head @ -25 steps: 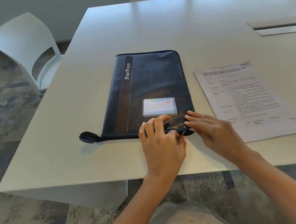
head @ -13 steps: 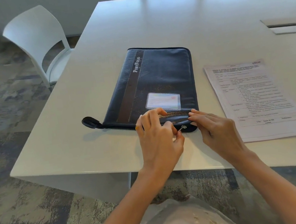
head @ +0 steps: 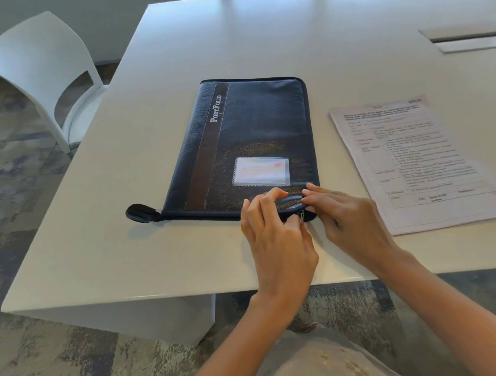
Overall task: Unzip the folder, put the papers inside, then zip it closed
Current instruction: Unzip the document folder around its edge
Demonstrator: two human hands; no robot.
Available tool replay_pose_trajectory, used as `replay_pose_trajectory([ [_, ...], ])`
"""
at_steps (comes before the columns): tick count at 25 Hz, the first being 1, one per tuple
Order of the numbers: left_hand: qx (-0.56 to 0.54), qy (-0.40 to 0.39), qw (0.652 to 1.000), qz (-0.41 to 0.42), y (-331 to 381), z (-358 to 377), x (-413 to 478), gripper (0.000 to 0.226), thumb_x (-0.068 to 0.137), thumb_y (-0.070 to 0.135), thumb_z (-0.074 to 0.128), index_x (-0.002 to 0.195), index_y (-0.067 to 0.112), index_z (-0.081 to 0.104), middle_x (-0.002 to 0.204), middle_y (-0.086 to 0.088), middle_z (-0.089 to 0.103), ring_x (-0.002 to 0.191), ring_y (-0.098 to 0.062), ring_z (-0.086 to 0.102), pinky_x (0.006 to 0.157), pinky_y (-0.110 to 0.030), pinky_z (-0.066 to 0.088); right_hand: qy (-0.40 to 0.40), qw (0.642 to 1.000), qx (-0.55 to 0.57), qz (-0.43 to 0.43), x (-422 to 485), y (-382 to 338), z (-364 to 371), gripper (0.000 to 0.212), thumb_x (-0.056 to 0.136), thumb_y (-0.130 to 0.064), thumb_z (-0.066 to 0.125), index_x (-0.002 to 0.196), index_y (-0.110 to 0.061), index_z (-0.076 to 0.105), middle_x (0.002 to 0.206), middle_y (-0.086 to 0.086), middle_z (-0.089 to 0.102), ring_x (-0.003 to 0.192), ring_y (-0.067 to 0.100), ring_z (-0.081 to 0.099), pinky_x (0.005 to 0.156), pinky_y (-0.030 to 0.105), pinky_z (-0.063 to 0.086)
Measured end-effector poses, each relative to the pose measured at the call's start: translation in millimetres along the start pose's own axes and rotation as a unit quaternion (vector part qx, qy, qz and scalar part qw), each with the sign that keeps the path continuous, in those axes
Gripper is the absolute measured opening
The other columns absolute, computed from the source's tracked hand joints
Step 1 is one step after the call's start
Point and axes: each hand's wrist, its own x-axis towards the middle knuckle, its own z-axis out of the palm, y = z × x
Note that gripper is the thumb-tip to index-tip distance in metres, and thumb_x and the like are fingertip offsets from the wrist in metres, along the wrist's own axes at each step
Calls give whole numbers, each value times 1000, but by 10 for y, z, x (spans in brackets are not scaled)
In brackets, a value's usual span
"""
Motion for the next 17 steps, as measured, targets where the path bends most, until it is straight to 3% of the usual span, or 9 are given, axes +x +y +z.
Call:
replay_pose_trajectory([
  [6, 36, -15, 999, -4, -95, -65, 69, 15, 83, 35, 64, 81, 22, 73, 122, -7, 54, 124, -27, 39, 117, -54, 19, -5, 1000, -2, 1, -5, 3, -33, 32, 72, 8, 74, 102, -3, 71, 109, 14, 71, 105, 26, 66, 82, 45, 58],
  [17, 80, -20, 996, 25, -270, -165, 35, 13, 88, 37, 62, 84, 26, 69, 114, -3, 51, 116, -22, 39, 116, -51, 18, 7, 1000, -3, 6, -25, -23, -30, 29, 72, 6, 75, 100, 0, 72, 106, 17, 71, 98, 30, 69, 77, 46, 59],
])
